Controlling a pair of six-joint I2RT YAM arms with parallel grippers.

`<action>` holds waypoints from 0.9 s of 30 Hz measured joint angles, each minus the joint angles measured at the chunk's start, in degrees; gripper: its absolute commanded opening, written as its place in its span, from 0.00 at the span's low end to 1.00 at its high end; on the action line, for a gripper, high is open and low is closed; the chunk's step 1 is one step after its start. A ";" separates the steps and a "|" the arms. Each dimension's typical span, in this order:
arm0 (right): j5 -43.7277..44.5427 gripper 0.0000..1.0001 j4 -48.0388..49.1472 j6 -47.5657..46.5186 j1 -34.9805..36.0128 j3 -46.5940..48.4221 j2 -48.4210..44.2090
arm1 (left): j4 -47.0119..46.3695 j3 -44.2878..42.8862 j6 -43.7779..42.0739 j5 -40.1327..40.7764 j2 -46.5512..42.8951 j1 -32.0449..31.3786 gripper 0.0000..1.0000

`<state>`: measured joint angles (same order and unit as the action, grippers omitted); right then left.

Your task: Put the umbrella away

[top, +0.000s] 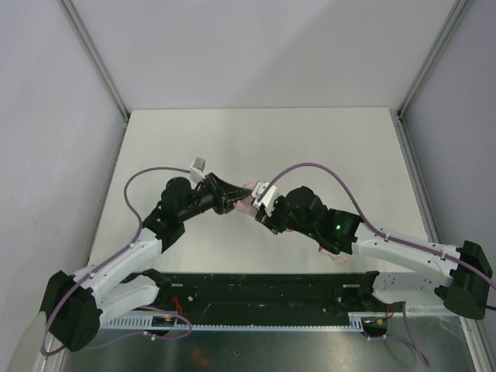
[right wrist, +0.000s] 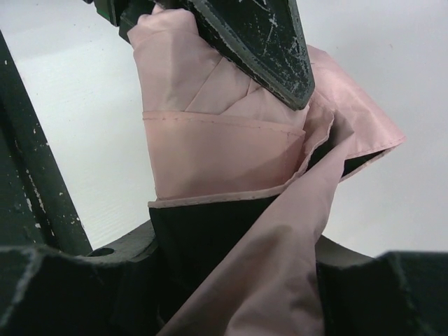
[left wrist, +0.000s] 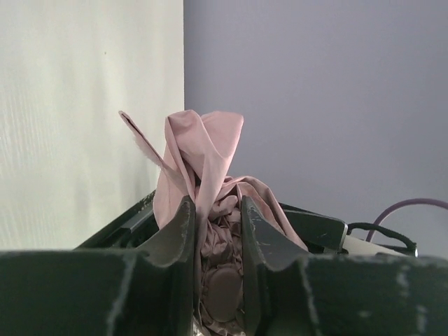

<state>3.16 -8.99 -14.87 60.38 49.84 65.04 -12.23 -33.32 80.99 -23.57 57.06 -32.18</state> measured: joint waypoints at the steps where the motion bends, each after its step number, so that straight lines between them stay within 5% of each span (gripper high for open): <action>1: 0.04 0.09 0.02 0.02 0.15 0.09 0.28 | -1.40 1.14 -0.42 0.13 -0.68 0.09 0.00; 10: -1.97 0.03 3.87 -0.26 -1.29 -0.68 5.73 | -17.79 10.45 -8.87 1.97 -1.22 1.09 0.00; 17: -3.37 0.21 17.51 -0.31 -3.58 -6.67 18.03 | -27.21 15.50 -24.63 4.37 9.16 1.79 0.00; 22: -6.12 0.47 22.80 -0.17 -4.92 -7.91 23.89 | -35.56 19.34 -29.42 6.45 16.22 2.64 0.00; 27: -11.65 0.55 22.95 1.95 -7.08 -8.22 24.17 | -42.84 21.97 -32.02 6.43 17.94 2.40 0.00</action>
<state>-8.49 13.96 -12.93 53.30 41.63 89.21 -55.07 -11.35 48.97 -17.15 75.00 -29.78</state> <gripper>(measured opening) 0.527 0.273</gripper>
